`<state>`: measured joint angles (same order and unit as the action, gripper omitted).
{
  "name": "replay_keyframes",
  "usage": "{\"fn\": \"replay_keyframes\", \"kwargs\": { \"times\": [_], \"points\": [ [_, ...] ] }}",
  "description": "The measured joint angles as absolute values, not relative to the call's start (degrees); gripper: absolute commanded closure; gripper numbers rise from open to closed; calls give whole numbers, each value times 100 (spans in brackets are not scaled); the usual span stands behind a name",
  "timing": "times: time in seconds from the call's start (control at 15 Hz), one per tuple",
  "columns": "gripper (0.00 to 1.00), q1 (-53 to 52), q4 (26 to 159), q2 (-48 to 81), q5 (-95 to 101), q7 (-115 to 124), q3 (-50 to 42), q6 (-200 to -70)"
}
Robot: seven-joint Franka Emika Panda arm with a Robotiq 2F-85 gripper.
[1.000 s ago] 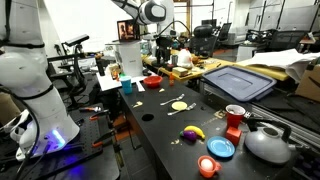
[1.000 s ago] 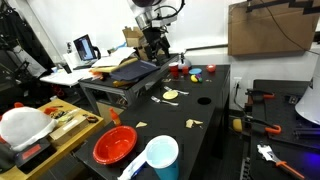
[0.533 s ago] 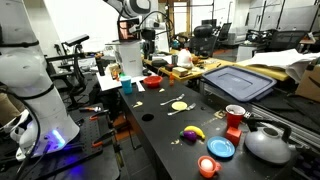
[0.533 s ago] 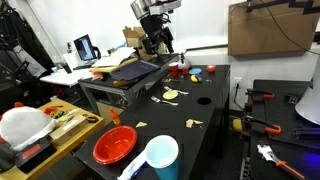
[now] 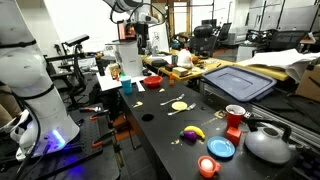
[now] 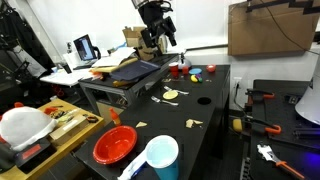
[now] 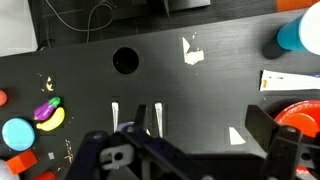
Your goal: Put the left fork at the right of the yellow plate, then put the right fork at the left of the yellow plate
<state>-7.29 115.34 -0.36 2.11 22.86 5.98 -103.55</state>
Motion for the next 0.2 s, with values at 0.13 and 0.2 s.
{"fn": "replay_keyframes", "kwargs": {
  "times": [0.13,0.2],
  "points": [
    [0,-712,11543,-88,211,2355,595,-10336],
    [0,-712,11543,-81,211,2355,596,-10336]
  ]
}}
